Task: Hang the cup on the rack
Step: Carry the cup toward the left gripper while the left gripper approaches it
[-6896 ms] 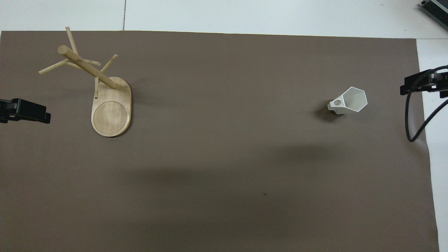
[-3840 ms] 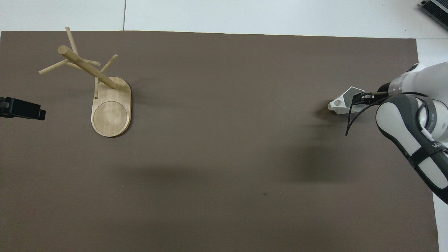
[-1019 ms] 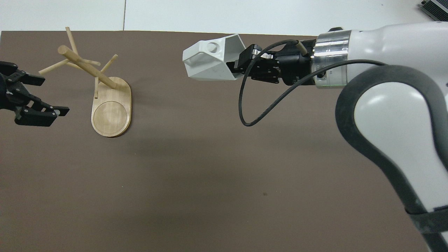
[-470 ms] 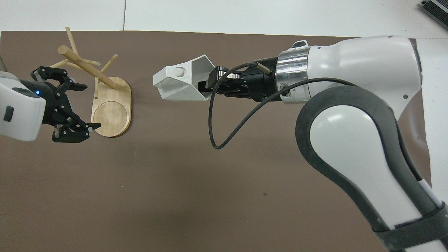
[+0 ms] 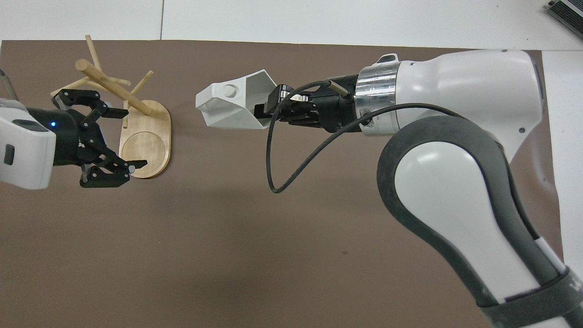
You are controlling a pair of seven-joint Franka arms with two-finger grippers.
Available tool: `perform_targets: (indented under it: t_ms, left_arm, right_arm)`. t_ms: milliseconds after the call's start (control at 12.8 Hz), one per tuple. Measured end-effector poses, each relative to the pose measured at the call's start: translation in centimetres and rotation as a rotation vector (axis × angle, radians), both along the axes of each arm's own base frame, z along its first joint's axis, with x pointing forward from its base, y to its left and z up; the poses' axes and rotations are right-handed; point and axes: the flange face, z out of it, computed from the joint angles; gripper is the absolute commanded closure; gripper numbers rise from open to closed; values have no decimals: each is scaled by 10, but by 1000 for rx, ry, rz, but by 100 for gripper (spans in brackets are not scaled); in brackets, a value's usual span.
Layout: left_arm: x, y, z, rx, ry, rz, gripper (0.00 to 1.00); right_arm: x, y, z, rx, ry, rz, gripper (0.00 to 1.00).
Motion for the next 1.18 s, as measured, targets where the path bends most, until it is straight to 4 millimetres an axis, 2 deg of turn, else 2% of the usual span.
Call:
perform_targets:
  t_ms: [157,235,549,862,1175]
  left_arm:
    - [3,-3,-3,-86,21,19,0]
    - [6,-4,-5,-111,27,27,0]
    - [11,-13,-4,-133,27,19,0]
    - [6,-43,1,-143,17,-31,0]
    - [25,-59,11,-167,0,-44,0]
  right_arm:
    - [-9,19,-5,1,1,-8,100]
    - [-11,23,-7,0,5,-5,100]
    - [-11,22,-10,-3,10,-7,100]
    - [-10,21,-10,-3,11,-8,100]
    - [-10,20,-10,-4,11,-10,100]
